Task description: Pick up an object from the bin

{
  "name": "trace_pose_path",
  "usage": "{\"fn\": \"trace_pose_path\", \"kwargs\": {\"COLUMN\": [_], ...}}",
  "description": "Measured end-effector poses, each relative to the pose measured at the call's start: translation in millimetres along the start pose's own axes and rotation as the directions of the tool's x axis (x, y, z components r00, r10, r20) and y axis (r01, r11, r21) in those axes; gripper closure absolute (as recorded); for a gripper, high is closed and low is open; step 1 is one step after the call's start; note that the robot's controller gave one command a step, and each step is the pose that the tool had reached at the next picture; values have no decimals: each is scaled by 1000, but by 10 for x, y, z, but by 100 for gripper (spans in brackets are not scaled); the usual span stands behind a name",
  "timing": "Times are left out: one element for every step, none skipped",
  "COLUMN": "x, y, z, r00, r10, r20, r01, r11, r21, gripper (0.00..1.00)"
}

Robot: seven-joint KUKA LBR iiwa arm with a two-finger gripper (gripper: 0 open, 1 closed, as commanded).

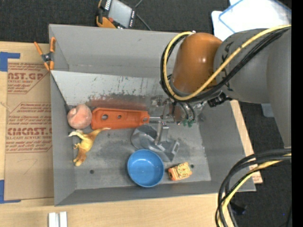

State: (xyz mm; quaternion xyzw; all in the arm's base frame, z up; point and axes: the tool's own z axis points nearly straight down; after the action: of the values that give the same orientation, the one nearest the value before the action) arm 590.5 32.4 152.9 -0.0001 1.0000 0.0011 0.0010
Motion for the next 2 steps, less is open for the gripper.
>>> {"fn": "trace_pose_path", "kwargs": {"x": [0,223], "y": [0,158], "z": [1,756], "r00": [1000,1000], "r10": [0,-16], "r20": [0,-6], "r01": [0,16], "r11": [1000,1000], "r21": [0,-1], "gripper": [0,0]}}
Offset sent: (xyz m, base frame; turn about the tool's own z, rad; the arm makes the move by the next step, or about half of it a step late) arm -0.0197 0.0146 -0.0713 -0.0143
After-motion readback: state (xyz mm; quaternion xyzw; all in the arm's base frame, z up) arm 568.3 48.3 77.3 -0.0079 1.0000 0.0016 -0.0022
